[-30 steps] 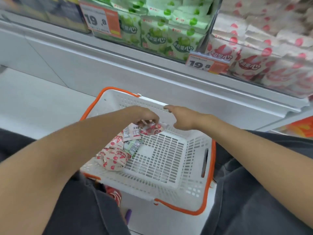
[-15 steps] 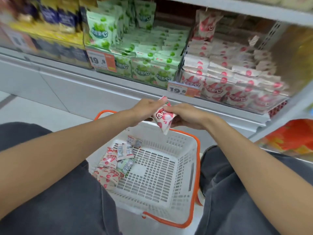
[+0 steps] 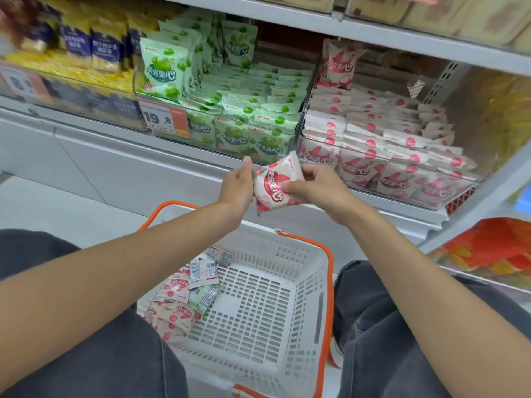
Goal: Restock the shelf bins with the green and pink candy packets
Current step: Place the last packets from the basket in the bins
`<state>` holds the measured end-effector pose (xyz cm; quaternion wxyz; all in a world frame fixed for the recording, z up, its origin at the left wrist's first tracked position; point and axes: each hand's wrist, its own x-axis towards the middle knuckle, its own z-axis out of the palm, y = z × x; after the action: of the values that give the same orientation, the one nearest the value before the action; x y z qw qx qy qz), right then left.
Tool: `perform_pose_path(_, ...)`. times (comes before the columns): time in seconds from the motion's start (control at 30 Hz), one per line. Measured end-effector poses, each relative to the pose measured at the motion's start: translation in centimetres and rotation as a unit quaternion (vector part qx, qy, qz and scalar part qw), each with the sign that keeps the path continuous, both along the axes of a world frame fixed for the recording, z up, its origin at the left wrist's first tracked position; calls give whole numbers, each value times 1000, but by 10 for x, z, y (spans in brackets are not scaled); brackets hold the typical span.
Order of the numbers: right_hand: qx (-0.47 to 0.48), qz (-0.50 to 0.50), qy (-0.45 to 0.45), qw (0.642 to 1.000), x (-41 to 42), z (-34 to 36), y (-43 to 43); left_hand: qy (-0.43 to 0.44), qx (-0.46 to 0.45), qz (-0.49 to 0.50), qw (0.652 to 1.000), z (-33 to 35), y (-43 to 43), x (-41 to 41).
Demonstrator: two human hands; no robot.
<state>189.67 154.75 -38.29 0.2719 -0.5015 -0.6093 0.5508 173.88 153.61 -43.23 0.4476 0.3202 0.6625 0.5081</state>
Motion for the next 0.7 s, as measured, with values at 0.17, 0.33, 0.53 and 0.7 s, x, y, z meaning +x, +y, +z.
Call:
perform_pose_path(0.17,39,-21,-10,999,8,10,5,122,83,-36,988,-4,-1,0)
perform_pose_path(0.33,-2,-88,104,991,-3,5,1,149,92,55,983,-1,2,12)
perform_pose_path(0.53,24,-117,27,992,1,6,5,203,95,38,974,20,13,15)
perform_pose_path(0.7,74,-203,22,976,21,32,37,328,196,-15,924,62,54,7)
